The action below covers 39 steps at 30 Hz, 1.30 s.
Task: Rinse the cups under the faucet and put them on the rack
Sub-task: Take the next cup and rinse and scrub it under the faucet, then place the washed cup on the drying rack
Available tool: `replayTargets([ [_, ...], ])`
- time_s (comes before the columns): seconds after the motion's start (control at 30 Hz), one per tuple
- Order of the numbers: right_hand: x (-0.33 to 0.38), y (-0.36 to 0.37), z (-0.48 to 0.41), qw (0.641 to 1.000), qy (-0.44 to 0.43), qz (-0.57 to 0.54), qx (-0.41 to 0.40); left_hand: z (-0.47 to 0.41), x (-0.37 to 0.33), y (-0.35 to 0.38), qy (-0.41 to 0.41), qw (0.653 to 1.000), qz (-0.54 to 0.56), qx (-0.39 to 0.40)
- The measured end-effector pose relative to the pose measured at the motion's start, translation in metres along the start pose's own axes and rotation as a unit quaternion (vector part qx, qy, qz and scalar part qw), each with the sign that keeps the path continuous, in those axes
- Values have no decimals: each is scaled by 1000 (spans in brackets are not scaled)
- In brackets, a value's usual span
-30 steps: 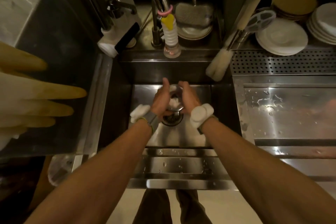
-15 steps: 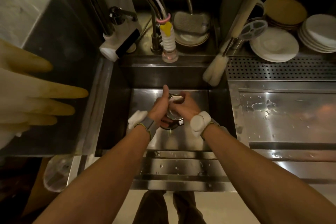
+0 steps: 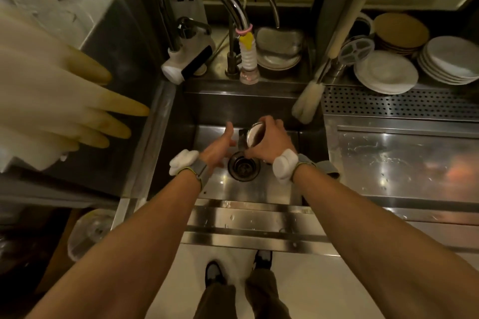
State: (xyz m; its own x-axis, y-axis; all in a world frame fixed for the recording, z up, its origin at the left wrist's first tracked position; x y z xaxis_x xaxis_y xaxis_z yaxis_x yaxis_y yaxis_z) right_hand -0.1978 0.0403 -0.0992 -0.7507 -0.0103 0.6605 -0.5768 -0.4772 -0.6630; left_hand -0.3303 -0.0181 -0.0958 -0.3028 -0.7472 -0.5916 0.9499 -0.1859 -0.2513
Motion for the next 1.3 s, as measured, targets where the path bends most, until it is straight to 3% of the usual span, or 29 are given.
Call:
replayTargets([
  [0.1, 2, 4, 3, 999, 0, 38, 12, 5, 4, -11, 22, 986, -147, -72],
  [0.37, 12, 20, 13, 999, 14, 44, 16, 7, 14, -27, 79, 981, -144, -106],
  [0.5, 31, 4, 27, 999, 1, 47, -11, 18, 6, -31, 155, 973, -144, -93],
  [0.63, 76, -37, 48, 995, -44, 79, -30, 57, -39, -33, 263, 946, -177, -75],
  [0.77, 113, -70, 78, 985, -98, 135, -43, 92, -72, -43, 320, 917, -231, -58],
  [0.93, 170, -123, 117, 972, -160, 137, -106, 160, -119, -61, 438, 847, -281, -112],
  [1.13, 227, -168, 146, 956, -224, 136, -135, 228, -164, -86, 493, 795, -309, -169],
  [1.3, 259, -190, 152, 937, -282, 139, -151, 264, -179, -113, 517, 773, -294, -222],
])
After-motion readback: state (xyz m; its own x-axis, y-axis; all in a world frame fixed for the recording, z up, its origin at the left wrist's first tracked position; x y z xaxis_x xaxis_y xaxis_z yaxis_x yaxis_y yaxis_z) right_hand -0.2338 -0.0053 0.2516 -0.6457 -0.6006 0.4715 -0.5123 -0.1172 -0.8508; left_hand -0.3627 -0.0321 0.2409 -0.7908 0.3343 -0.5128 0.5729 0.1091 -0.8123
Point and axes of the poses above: each hand's wrist, its own z-axis away from the middle knuckle, its own y-axis out of the palm, x = y × z, the point moved 4 cm from there along -z, towards the middle knuckle, and after that the axes turned 3 degrees about x, right-handed, at the moved point
